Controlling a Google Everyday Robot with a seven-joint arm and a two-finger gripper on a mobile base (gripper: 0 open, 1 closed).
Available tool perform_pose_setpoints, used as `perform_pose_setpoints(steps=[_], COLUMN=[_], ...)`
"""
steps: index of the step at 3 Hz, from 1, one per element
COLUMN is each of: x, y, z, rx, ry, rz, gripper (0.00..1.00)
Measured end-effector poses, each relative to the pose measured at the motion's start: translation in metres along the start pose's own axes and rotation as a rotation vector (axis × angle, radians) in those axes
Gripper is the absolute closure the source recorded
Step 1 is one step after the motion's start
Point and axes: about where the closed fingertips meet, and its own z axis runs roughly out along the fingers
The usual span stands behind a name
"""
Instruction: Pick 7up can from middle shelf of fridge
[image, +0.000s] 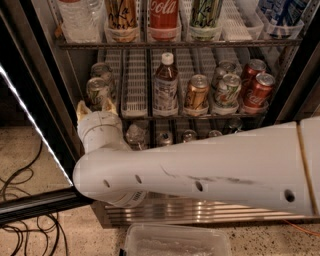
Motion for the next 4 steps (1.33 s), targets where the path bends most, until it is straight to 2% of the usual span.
perform_pose_setpoints(steps=[2, 3, 4], x=[0.002, -0.006, 0.003], y=[0.007, 0.02, 0.021], z=[0.023, 0.008, 0.014], rx=[-0.012, -0.013, -0.011], ry=[-0.031, -0.051, -0.038], rz=[-0.039, -0.03, -0.029], gripper=[0.53, 0.44, 0.44])
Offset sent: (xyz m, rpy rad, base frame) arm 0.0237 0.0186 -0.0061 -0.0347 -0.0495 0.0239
